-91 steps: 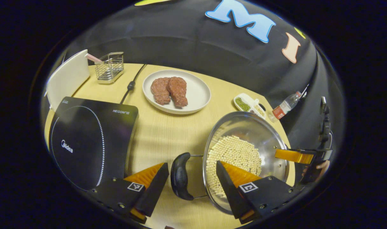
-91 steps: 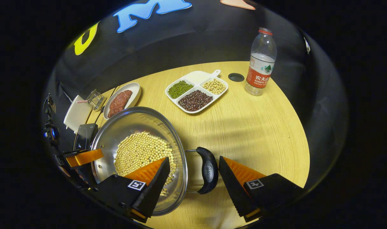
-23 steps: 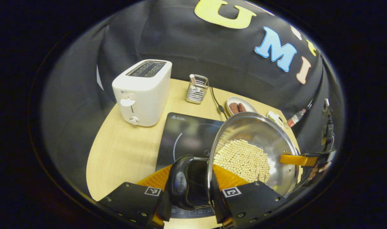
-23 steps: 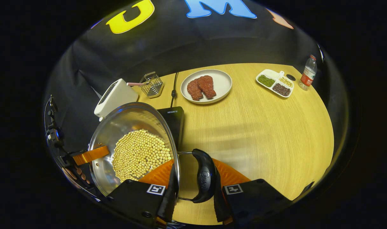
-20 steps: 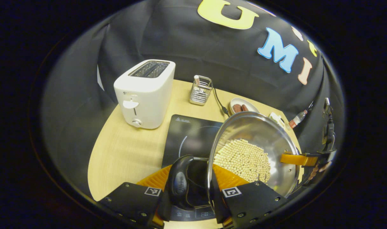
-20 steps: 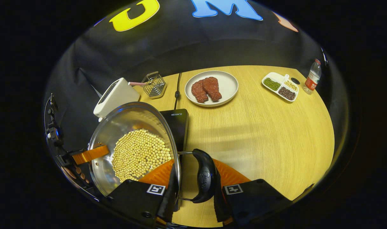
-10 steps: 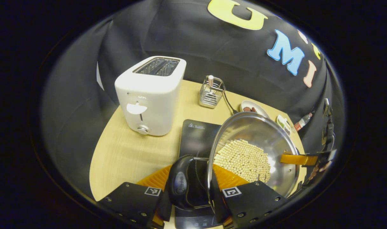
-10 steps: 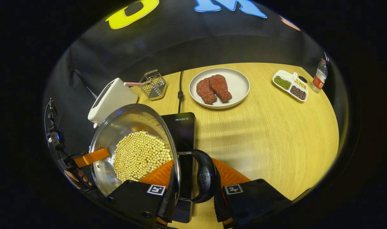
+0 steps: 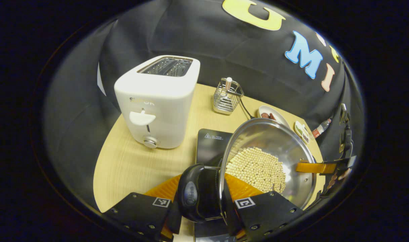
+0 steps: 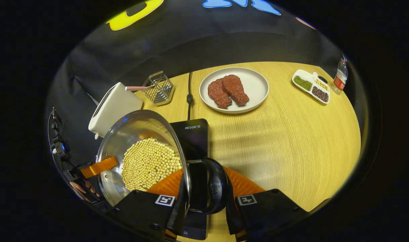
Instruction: First push the handle of the pot to place it horizontally, then grasp the pot with both hands and set it on the induction cooktop.
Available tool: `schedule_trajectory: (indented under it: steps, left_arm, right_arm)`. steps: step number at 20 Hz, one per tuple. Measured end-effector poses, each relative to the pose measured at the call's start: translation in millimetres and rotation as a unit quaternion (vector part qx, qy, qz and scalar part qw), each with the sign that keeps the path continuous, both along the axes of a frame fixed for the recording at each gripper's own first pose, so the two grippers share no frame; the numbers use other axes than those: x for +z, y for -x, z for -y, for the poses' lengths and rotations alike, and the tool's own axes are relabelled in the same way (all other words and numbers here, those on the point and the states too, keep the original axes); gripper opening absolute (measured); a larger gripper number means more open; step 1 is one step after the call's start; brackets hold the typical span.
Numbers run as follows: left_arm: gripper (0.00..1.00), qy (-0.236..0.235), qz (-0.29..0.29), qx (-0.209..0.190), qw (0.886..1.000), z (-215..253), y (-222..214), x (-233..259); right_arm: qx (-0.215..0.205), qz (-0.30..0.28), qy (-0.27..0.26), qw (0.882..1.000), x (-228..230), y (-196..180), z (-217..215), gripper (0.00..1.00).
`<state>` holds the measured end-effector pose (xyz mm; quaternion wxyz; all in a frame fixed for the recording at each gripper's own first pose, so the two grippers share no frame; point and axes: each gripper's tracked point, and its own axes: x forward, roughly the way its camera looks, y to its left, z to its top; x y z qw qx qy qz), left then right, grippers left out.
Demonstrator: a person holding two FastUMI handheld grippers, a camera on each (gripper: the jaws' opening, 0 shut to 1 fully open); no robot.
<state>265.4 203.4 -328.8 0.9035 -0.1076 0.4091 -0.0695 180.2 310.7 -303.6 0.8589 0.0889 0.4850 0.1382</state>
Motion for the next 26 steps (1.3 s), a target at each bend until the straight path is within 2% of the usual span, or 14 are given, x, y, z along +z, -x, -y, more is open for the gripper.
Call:
schedule_trajectory:
  steps: [1, 2, 6, 8, 9, 12, 15, 18, 19, 20, 21, 22, 25, 26]
  left_arm:
    - [0.51, 0.002, 0.005, 0.000, 1.000, -2, 2, -3]
    - [0.54, 0.001, 0.008, -0.002, 1.000, -5, 3, -1]
    - [0.58, 0.006, 0.007, -0.008, 1.000, -5, 1, 2]
    - [0.52, 0.011, -0.002, -0.013, 1.000, -1, 4, -3]
    - [0.62, 0.013, 0.004, -0.010, 1.000, -4, 1, -2]
    - [0.58, 0.008, -0.001, -0.012, 1.000, -6, -1, -1]
    - [0.64, 0.015, -0.014, -0.005, 1.000, -5, 0, -7]
    - [0.61, 0.006, -0.032, 0.015, 0.999, -7, 2, -19]
    - [0.70, 0.000, -0.027, 0.026, 0.999, -13, 2, -14]
    - [0.69, -0.009, -0.026, 0.035, 0.999, -19, 3, -12]
    - [0.75, -0.019, -0.029, 0.038, 0.999, -26, 12, -5]
    - [0.86, -0.021, -0.030, 0.041, 0.999, -29, 17, 2]
    - [0.84, -0.032, -0.031, 0.061, 0.997, -34, 34, 18]
    - [0.84, -0.039, -0.025, 0.068, 0.997, -35, 39, 27]
  right_arm:
    - [-0.001, -0.002, -0.003, 1.000, 1, -1, 0, 0.48]
    - [0.000, -0.003, -0.005, 1.000, 1, -1, 0, 0.53]
    - [0.003, -0.001, -0.003, 1.000, 1, -2, 0, 0.51]
    - [0.005, 0.000, 0.000, 1.000, 0, -1, 0, 0.53]
    - [0.008, 0.002, 0.003, 1.000, 1, -1, 1, 0.53]
    - [0.012, 0.004, 0.009, 1.000, -1, -1, 1, 0.60]
    - [0.017, -0.010, 0.009, 1.000, -2, 4, 1, 0.60]
    - [0.024, -0.013, 0.013, 1.000, -2, 5, 3, 0.61]
    - [0.025, -0.006, 0.011, 1.000, 1, 2, 5, 0.72]
    - [0.028, -0.002, 0.009, 1.000, 2, 2, 5, 0.81]
    - [0.029, -0.001, 0.009, 1.000, 6, 2, 8, 0.89]
    - [0.031, 0.002, 0.011, 0.999, 7, 2, 12, 0.93]
    - [0.042, 0.027, 0.008, 0.999, 22, 6, 24, 0.93]
    - [0.048, 0.039, 0.001, 0.998, 30, 9, 27, 1.00]
